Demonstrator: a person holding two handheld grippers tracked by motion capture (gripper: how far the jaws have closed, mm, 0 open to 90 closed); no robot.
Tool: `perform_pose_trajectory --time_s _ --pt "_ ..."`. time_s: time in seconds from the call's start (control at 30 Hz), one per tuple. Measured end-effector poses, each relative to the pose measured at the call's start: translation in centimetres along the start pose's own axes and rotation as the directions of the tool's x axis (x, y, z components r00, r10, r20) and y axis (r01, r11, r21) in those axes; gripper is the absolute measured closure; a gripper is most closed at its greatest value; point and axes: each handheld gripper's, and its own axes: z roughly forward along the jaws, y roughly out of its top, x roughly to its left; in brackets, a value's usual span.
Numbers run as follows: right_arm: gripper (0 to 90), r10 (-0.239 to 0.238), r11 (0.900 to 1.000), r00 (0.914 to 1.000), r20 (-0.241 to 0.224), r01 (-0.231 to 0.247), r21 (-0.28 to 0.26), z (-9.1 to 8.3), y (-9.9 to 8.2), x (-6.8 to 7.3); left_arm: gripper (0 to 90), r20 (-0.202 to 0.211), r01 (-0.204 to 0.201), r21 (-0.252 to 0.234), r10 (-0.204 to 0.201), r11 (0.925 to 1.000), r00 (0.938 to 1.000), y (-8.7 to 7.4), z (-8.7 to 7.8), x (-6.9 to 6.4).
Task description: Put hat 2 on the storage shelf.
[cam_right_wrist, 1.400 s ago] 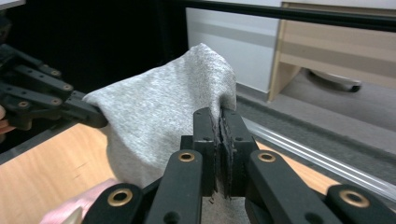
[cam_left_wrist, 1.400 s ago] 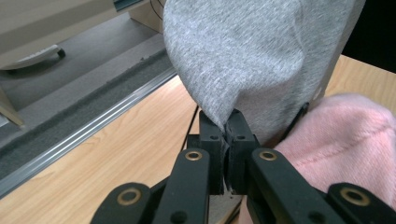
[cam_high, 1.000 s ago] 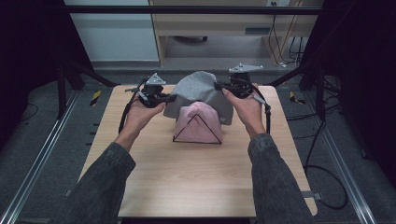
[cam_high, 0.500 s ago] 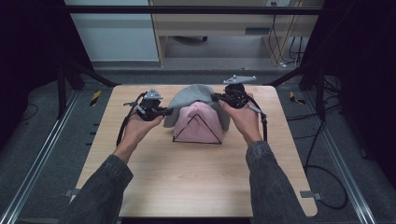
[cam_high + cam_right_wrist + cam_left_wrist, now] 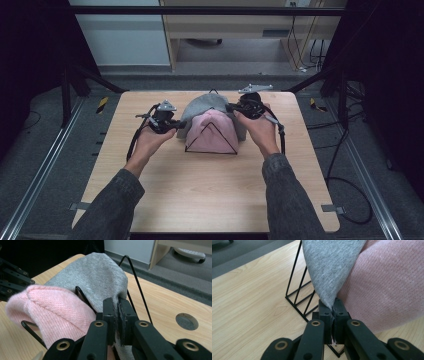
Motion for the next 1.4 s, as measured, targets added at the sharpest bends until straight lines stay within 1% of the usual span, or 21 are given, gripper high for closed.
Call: perform_pose_trajectory --time_s 0.27,0.33,0.37,0.43,0.53,0.6,0.63,0.7,0.8,0.87,0.9,1.03,1.07,1.1,1.13,1.2,1.27,1.3,1.33,1.37,1.4 --pt "79.2 0.009 1.0 0.9999 0.005 -0.009 0.001 -0.3 -0.6 -0.3 87.1 -0.018 0.022 0.03 -0.021 0.9993 0.9996 -0.6 0.3 0.3" --pt "74.6 0.005 1.0 0.9999 0.015 -0.005 -0.001 -0.7 -0.7 -0.2 86.8 -0.011 0.036 0.02 -0.036 0.9992 0.9993 -0.7 0.3 0.3" --pt "68.5 0.013 0.9999 0.9994 0.033 -0.013 -0.003 -1.3 -0.7 -0.2 84.1 -0.011 0.032 0.018 -0.032 0.9993 0.9994 -0.7 0.3 0.1" --pt "65.8 0.013 0.9999 0.9992 0.039 -0.012 -0.007 -1.5 -0.7 -0.3 81.7 -0.019 0.032 0.015 -0.032 0.9994 0.9993 -0.6 0.3 0.0" --pt "57.0 0.027 0.9993 0.9978 0.06 -0.026 -0.026 -2.6 -0.6 -0.5 70.0 -0.05 0.026 -0.001 -0.026 0.9997 0.9984 -0.4 -0.3 -0.1" --pt "51.9 0.026 0.999 0.997 0.073 -0.023 -0.04 -3.4 -0.5 -0.5 57.7 -0.065 0.029 -0.016 -0.03 0.9995 0.9974 -0.3 -1.0 -0.1" --pt "45.5 0.024 0.9981 0.9958 0.088 -0.019 -0.059 -4.3 -0.4 -0.5 51.6 -0.088 0.018 -0.01 -0.018 0.9998 0.996 0.0 -1.9 0.0" --pt "42.6 0.023 0.9977 0.9952 0.096 -0.017 -0.066 -4.8 -0.3 -0.4 43.4 -0.092 0.019 -0.011 -0.02 0.9998 0.9956 0.0 -2.3 -0.1" --pt "33.2 0.012 0.9968 0.9916 0.129 -0.002 -0.08 -6.9 -0.5 -0.1 28.2 -0.102 0.004 0.002 -0.004 1.0 0.9948 -0.1 -4.0 -0.4" --pt "31.3 0.007 0.9964 0.9912 0.132 0.005 -0.084 -7.4 -0.7 0.0 24.5 -0.105 -0.009 0.017 0.011 0.9998 0.9944 -0.3 -4.6 -0.6" --pt "29.2 -0.004 0.9962 0.9893 0.146 0.016 -0.085 -8.6 -1.3 0.2 17.5 -0.102 -0.01 0.039 0.014 0.9992 0.9946 -0.7 -5.3 -0.7" --pt "23.8 0.01 0.9963 0.9846 0.175 0.005 -0.086 -10.2 -3.0 0.2 11.8 -0.087 -0.02 0.055 0.024 0.9983 0.996 -1.9 -6.2 -1.1" --pt "22.6 0.017 0.9961 0.9837 0.179 -0.001 -0.088 -10.5 -3.6 0.1 10.5 -0.077 -0.023 0.071 0.028 0.9972 0.9967 -3.0 -6.6 -1.4" --pt "22.6 0.017 0.9961 0.9837 0.179 -0.001 -0.088 -10.5 -3.6 0.1 9.2 -0.077 -0.023 0.071 0.028 0.9972 0.9967 -3.0 -6.6 -1.4" --pt "20.2 0.022 0.9972 0.9815 0.19 -0.008 -0.075 -10.9 -4.9 0.0 7.7 -0.055 -0.022 0.083 0.027 0.9963 0.9981 -4.4 -6.7 -1.5" --pt "19.1 0.027 0.9976 0.9799 0.198 -0.013 -0.068 -11.0 -5.6 -0.1 6.8 -0.063 -0.024 0.098 0.03 0.9949 0.9975 -5.3 -6.6 -1.5" --pt "15.8 0.048 0.9984 0.9754 0.215 -0.041 -0.039 -10.9 -8.0 -0.2 6.7 -0.079 -0.014 0.146 0.026 0.9892 0.9965 -7.1 -6.3 -1.4" --pt "15.8 0.048 0.9984 0.9754 0.215 -0.041 -0.039 -10.9 -8.0 -0.2 6.9 -0.079 -0.014 0.146 0.026 0.9892 0.9965 -7.1 -6.3 -1.4" --pt "12.7 0.062 0.998 0.973 0.222 -0.063 -0.003 -10.4 -9.9 -0.2 7.0 -0.067 0.022 0.156 -0.011 0.9875 0.9977 -8.7 -5.9 -1.3" --pt "12.7 0.062 0.998 0.973 0.222 -0.063 -0.003 -10.4 -9.9 -0.2 7.1 -0.067 0.022 0.156 -0.011 0.9875 0.9977 -8.7 -5.9 -1.3" --pt "11.7 0.071 0.9965 0.9722 0.223 -0.079 0.025 -10.0 -11.5 -0.2 7.4 -0.073 0.036 0.158 -0.025 0.9868 0.997 -9.3 -5.8 -1.3"
